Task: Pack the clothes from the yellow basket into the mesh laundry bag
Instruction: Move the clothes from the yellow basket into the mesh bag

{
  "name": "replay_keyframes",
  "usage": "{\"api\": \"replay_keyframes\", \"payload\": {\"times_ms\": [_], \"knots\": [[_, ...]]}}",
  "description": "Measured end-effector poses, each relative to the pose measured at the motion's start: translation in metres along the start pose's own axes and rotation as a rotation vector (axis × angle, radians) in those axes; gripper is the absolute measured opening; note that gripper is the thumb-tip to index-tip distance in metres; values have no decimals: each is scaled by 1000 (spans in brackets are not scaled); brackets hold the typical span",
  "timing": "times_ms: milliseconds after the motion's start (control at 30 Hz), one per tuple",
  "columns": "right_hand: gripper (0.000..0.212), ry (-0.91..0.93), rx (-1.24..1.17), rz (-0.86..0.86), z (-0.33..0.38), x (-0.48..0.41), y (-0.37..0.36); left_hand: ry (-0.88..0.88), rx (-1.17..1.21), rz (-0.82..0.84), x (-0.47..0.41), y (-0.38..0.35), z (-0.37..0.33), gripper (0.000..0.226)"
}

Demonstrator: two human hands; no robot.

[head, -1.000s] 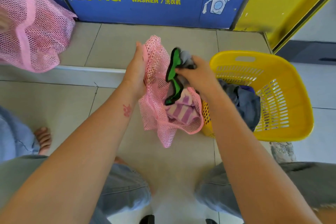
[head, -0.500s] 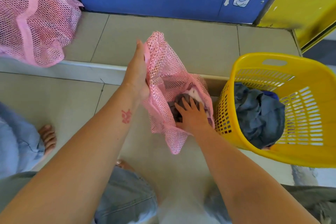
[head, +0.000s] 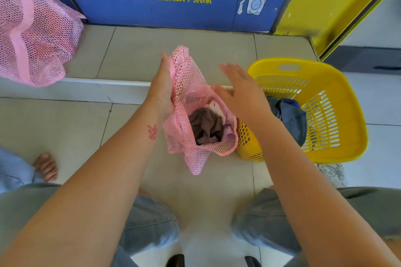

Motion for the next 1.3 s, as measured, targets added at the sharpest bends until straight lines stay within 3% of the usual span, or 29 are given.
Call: {"api": "replay_keyframes", "payload": {"times_ms": [100,167,367,533,733,867,967,1300], "knots": [[61,-158,31,-143,-37,14,38,-21,7,1,2,-6,2,59],[64,-304,60,-118,-71,26,44,-31,16,1,-1,-9,4,56],[112,-727,124,323,-160,65,-5,-32,46,11,-10,-25,12,62],[133,-874,75,447,-191,65,-46,-53,81,-5,-25,-32,11,68],[127,-882,85,528,-196,58,-83,-16,73,20,-45,-40,15,72],[78,-839,226,465,-204,54,-77,-4,90,31,-51,-39,19,70],[66,-810,221,431,-207,51,-69,-2,99,33,-53,-35,22,70],[54,-696,-1,-101,-175,47,7,2,59,9,-23,-17,20,68]]}}
Point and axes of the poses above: each hand's wrist, its own x-axis away from the middle knuckle, its own y-axis out of the back of the hand, z = x × y, the point moved 6 cm from there along -x, towards the middle knuckle, and after that the axes turned 11 degrees about y, right-handed, at the moved point
